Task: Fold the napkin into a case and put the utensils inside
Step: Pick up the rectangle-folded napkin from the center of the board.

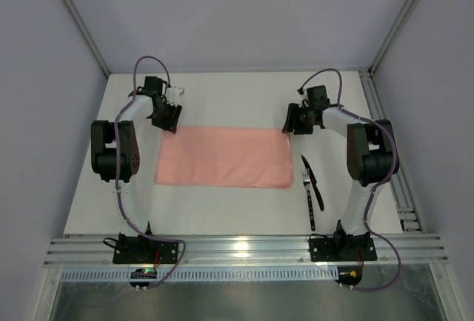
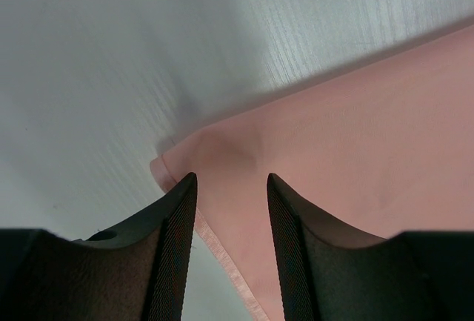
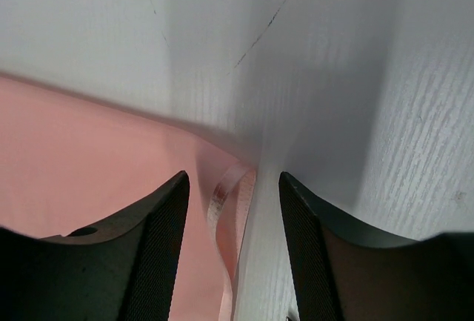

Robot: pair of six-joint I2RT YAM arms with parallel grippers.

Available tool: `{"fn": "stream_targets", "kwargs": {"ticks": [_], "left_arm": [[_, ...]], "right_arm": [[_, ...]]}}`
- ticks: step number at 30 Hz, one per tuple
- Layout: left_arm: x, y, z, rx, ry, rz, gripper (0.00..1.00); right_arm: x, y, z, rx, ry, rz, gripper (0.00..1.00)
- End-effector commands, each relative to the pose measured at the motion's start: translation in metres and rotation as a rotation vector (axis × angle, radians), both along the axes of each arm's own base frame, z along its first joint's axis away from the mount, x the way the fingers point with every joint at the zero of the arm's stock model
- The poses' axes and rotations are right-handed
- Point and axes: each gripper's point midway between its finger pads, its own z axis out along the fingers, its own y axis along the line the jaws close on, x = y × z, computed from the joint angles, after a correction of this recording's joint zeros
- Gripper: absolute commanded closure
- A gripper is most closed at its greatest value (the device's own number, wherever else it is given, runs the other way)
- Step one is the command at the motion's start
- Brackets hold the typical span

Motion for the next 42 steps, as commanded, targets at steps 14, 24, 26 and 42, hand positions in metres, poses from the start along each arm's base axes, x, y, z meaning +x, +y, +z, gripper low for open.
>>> {"fn": "stream_targets", "kwargs": {"ticks": [14, 24, 26, 42], "left_arm": [[-0.005, 0.024, 0.034, 0.076, -0.054, 0.010, 0.54], [-0.050, 0.044, 0.030, 0.058, 0.001, 0.067, 0.48], [-0.061, 0.039, 0.029, 0.032, 0.016, 0.062, 0.48], [-0.107, 0.031, -0.010, -0.009, 0.163, 0.075, 0.48]], "right_arm": [[-0.001, 0.013, -0.005, 0.052, 0.024, 0.067, 0.89], [-0.027, -0.020, 0.031, -0.064, -0.023, -0.091, 0.36], [-0.044, -0.020, 0.033, -0.050, -0.016, -0.113, 0.36], [-0.151, 0.011, -0.033, 0.033, 0.251, -0.071, 0.51]]}}
